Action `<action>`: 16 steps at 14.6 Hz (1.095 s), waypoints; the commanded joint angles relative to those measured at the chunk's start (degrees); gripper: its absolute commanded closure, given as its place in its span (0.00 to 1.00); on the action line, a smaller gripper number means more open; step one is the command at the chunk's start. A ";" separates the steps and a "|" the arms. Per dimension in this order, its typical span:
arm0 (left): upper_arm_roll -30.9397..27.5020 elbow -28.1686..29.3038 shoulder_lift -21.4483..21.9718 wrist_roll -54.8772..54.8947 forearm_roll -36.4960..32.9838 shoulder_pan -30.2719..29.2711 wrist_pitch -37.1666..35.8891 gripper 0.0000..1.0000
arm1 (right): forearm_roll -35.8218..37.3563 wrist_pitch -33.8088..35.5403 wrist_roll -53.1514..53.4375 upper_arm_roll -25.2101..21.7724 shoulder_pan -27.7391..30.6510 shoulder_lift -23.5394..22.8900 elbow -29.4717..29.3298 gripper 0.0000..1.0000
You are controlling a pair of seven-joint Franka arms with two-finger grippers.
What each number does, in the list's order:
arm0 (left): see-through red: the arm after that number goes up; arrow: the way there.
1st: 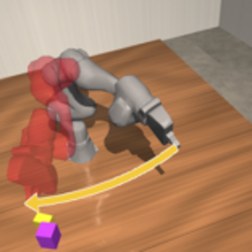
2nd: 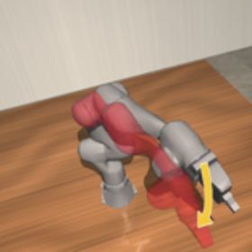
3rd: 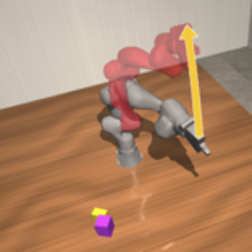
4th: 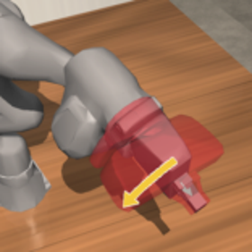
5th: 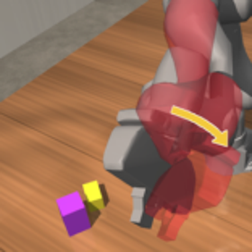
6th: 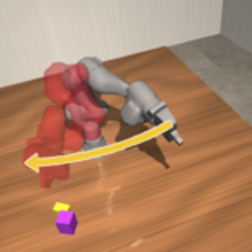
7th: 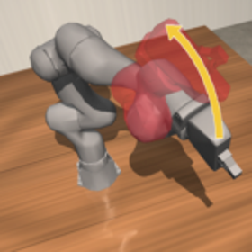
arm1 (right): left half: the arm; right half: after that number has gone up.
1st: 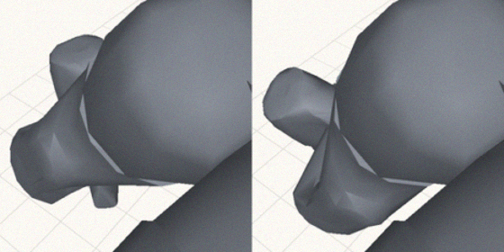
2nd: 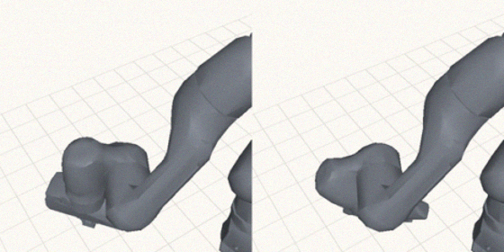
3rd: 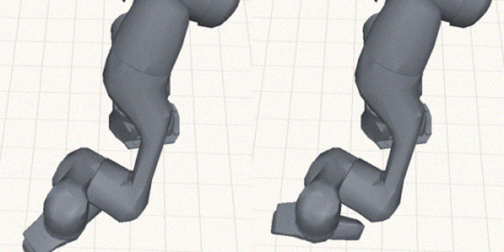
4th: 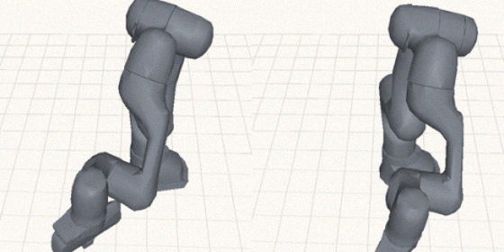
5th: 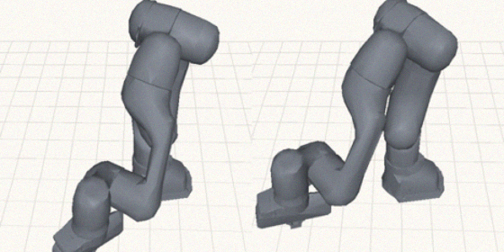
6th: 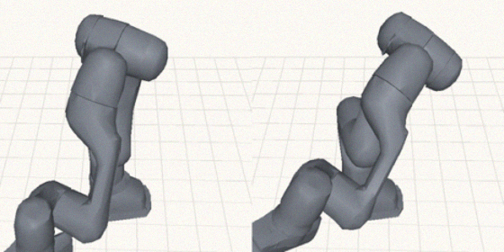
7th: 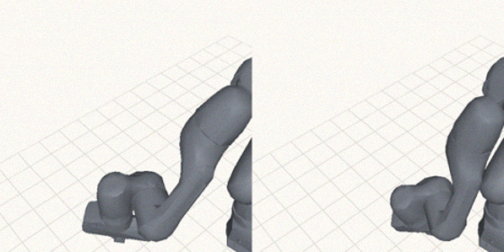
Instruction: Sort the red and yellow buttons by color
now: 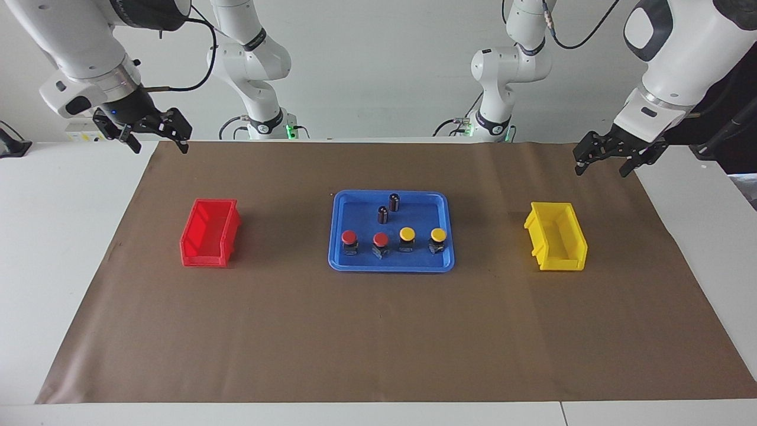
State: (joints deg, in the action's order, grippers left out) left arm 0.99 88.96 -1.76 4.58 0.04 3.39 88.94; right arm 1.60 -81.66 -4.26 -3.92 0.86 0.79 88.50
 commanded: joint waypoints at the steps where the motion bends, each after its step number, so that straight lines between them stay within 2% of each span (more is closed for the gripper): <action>1: 0.16 1.74 1.67 0.96 0.66 -0.58 -0.44 0.00 | 0.33 0.19 -1.19 0.40 0.46 0.79 0.63 0.00; 7: 0.16 1.74 1.67 0.96 0.66 -0.58 -0.44 0.00 | 0.07 -0.16 -1.01 0.49 -1.02 0.88 1.06 0.00; 11: 0.16 1.74 1.67 0.96 0.66 -0.58 -0.44 0.00 | -0.28 0.10 -1.01 0.58 -2.87 0.17 -1.82 0.00; 12: 0.16 1.74 1.67 0.96 0.66 -0.58 -0.44 0.00 | -0.54 -0.42 -0.23 0.58 -5.58 -1.74 -2.88 0.00; 14: 0.16 1.74 1.67 0.96 0.66 -0.58 -0.44 0.00 | -3.34 -2.18 9.83 0.58 -11.03 -4.12 -4.73 0.00; 16: 0.16 1.74 1.67 0.96 0.66 -0.58 -0.44 0.00 | -4.41 -7.51 16.36 0.58 -17.00 -8.95 -6.23 0.00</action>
State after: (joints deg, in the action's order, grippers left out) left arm 0.99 88.97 -1.76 4.58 0.04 3.39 88.91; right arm -1.62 -85.90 6.58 -3.24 -11.70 -2.39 85.87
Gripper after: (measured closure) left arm 0.000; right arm 0.000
